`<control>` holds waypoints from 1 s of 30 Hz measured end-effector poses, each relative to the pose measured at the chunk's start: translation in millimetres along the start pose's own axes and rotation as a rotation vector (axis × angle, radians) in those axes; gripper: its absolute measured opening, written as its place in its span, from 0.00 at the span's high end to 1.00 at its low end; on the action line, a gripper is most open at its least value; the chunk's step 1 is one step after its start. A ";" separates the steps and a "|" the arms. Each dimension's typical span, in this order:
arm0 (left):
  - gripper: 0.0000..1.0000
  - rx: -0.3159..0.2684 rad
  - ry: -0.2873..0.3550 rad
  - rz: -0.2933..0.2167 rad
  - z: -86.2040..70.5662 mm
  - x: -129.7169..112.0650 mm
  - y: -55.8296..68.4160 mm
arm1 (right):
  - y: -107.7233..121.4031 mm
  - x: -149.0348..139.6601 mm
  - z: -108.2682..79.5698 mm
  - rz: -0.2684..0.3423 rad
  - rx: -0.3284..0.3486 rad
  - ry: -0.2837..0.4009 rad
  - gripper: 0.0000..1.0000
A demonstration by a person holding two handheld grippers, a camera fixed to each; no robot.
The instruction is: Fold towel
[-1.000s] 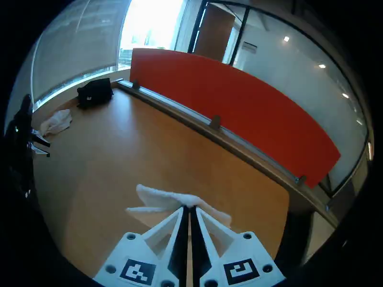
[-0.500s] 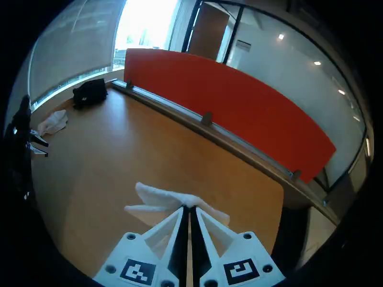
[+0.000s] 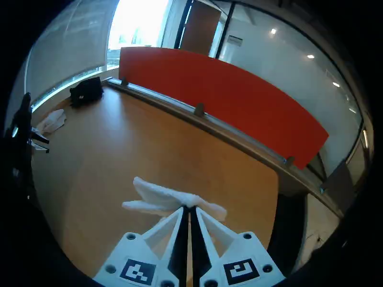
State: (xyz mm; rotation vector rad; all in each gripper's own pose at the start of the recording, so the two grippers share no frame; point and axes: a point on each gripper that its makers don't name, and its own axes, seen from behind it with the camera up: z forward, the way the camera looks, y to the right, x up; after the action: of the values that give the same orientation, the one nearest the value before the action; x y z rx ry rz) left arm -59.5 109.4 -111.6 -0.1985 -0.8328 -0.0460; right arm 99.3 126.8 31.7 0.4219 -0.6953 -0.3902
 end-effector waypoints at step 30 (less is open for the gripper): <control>0.07 -0.007 -0.006 0.020 -9.9 -11.0 2.7 | -7.4 -128.2 -27.2 0.125 -0.071 -0.167 0.98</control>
State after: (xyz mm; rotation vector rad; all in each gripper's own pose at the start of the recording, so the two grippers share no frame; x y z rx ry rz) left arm -59.3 109.7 -126.6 -0.2136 -0.8366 -0.0292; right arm 26.2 188.2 -58.4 0.2791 -0.8635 -0.3329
